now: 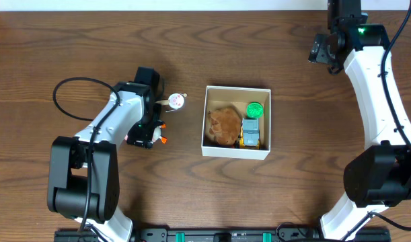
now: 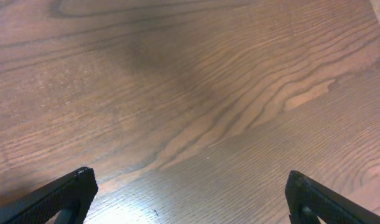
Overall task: Pack container
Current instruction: 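Grasp the duck figurine with the left gripper, then lift the duck with the left gripper and swing it upward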
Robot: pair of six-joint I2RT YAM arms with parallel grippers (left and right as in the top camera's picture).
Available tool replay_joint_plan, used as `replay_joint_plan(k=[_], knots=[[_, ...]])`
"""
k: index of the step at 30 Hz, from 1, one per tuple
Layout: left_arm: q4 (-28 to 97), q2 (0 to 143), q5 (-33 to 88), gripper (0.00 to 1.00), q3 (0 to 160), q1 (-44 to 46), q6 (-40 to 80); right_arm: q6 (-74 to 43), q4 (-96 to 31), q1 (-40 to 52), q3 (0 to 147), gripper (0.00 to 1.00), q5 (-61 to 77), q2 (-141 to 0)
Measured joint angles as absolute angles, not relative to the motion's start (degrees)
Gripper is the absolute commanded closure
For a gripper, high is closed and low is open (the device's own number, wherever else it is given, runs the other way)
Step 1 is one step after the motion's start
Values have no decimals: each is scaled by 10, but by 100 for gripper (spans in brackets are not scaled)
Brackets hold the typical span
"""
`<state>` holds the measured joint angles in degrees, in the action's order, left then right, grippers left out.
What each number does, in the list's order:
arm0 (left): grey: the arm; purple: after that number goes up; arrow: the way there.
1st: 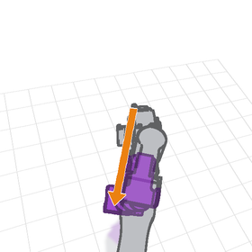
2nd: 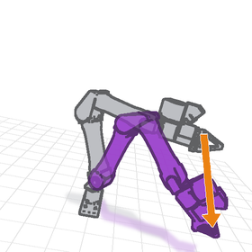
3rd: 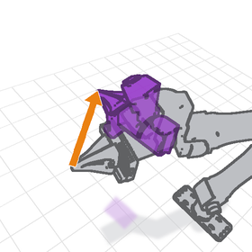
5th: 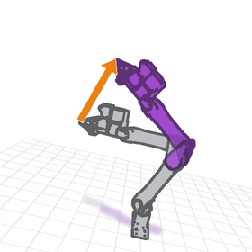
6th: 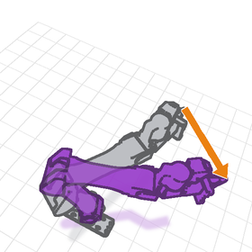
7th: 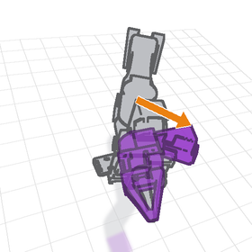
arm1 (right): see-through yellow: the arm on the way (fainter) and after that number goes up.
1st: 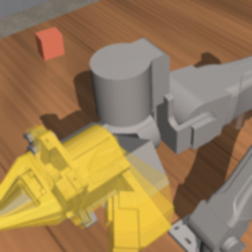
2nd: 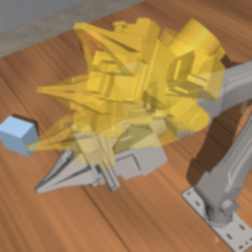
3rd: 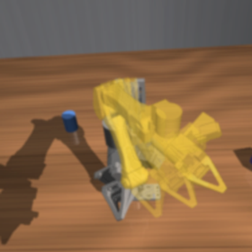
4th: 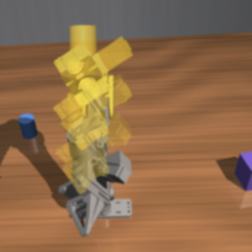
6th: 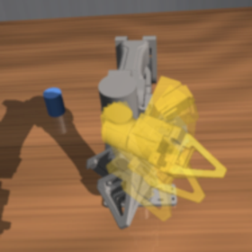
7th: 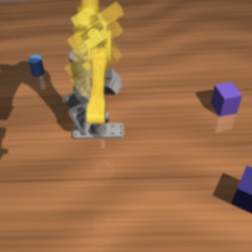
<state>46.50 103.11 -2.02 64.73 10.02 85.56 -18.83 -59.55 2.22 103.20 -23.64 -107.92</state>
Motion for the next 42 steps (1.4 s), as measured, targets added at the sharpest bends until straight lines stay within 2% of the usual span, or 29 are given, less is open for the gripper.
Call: replay_joint_plan(k=[2, 7, 14, 21, 25, 32, 42], knots=[[465, 1031, -19, 23, 643, 100, 858, -188, -595, 22, 1032, 1, -236, -1079], [447, 1031, -11, 62, 641, 100, 861, -188, -595, 22, 1032, 1, -236, -1079], [437, 1031, 0, 94, 641, 100, 859, -188, -595, 22, 1032, 1, -236, -1079], [436, 1031, 2, 94, 641, 100, 848, -188, -595, 22, 1032, 1, -236, -1079], [433, 1030, 3, 94, 641, 100, 802, -188, -595, 22, 1032, 1, -236, -1079], [388, 992, 11, 94, 643, 98, 645, -188, -595, 22, 1032, 1, -236, -1079], [216, 881, 30, 94, 656, 93, 391, -188, -595, 22, 1032, 1, -236, -1079]])
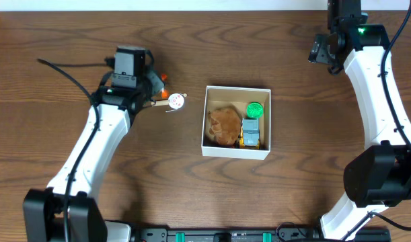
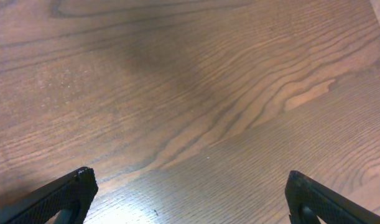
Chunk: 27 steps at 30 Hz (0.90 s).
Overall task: Pack container
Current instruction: 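Lift the duck with the left gripper and swing it upward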
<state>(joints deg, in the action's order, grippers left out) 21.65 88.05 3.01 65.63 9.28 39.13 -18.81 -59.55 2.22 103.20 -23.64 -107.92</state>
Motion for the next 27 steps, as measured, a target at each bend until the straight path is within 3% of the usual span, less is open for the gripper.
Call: replay_joint_plan(k=[11, 22, 27], knots=[[100, 871, 182, 94, 659, 92, 293, -188, -595, 22, 1032, 1, -236, -1079], [-133, 871, 366, 94, 660, 92, 241, -188, -595, 22, 1032, 1, -236, -1079], [-170, 871, 406, 94, 660, 96, 232, -188, -595, 22, 1032, 1, -236, -1079]])
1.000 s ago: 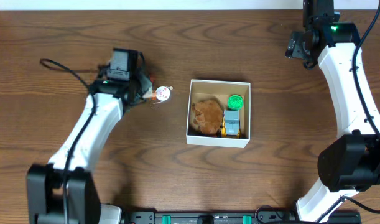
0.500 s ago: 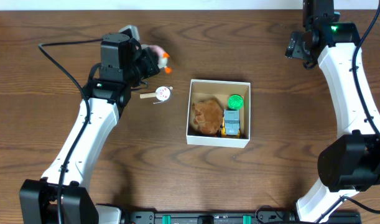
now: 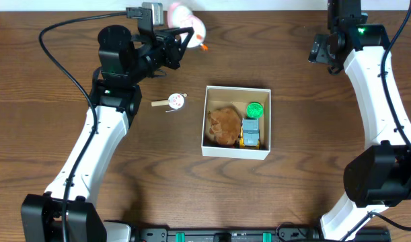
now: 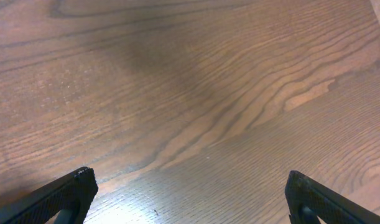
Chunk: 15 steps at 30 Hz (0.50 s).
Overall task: Pack container
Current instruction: 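Lift the duck with the left gripper and swing it upward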
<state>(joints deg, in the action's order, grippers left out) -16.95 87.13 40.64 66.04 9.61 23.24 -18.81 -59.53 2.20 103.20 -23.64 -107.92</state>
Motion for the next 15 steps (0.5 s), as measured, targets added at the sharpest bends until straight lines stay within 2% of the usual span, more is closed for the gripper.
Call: replay_joint_plan(k=[15], knots=[[-166, 900, 421, 94, 660, 143, 179, -188, -595, 22, 1032, 1, -236, -1079]])
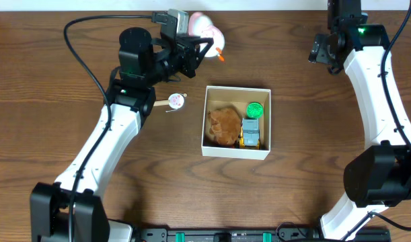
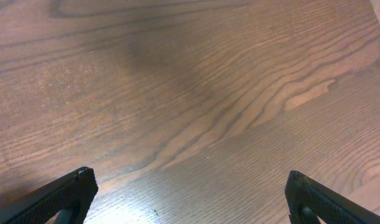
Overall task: Pack container
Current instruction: 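Lift the duck with the left gripper and swing it upward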
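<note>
A white box (image 1: 236, 151) sits mid-table holding a brown plush, a green round lid and a small grey-yellow toy. My left gripper (image 1: 200, 42) is raised near the table's far edge, up and left of the box, shut on a white and pink plush toy (image 1: 206, 28) with orange feet. A small round white tag on a stick (image 1: 174, 101) lies on the wood left of the box. My right gripper (image 2: 188, 186) stands open over bare wood at the far right, nothing between its fingers.
The left arm's black cable loops over the table's left part. The right arm (image 1: 377, 81) runs down the right edge. Wood lies open in front of the box and between box and right arm.
My left gripper has moved a little to the right with the plush toy, closer to the box's far-left corner. The right arm has not moved.
My left gripper was low on the table left of the box, at the plush toy. Then it was further back, by the round tag, with the toy. Later it held the toy high at the far edge, and now nearer the box. The right gripper stayed open.
</note>
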Robot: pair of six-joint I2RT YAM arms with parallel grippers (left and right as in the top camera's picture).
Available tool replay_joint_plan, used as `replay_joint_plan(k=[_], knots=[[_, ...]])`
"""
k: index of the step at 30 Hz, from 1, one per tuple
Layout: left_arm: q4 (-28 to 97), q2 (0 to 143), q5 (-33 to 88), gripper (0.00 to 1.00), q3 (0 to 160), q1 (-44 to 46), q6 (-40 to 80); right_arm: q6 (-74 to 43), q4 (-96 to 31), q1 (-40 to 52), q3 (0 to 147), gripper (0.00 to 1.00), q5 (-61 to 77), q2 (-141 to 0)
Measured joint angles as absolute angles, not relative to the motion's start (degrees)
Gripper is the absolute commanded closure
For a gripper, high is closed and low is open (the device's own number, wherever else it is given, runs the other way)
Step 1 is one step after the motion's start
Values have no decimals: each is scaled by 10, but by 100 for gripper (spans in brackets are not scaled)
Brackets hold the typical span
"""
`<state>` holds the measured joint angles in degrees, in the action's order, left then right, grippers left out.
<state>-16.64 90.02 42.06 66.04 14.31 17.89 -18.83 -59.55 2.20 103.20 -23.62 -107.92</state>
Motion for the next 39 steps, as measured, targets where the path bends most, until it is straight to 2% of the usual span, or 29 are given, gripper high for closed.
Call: replay_joint_plan(k=[14, 24, 31, 34, 39], knots=[[-118, 934, 434, 94, 660, 143, 170, -188, -595, 22, 1032, 1, -236, -1079], [-183, 934, 435, 94, 660, 136, 173, -188, -595, 22, 1032, 1, -236, -1079], [-182, 934, 435, 94, 692, 138, 153, -188, -595, 22, 1032, 1, -236, -1079], [-160, 934, 435, 94, 730, 142, 131, -188, -595, 22, 1032, 1, -236, -1079], [0, 933, 399, 94, 825, 153, 56, -188, -595, 22, 1032, 1, -236, -1079]])
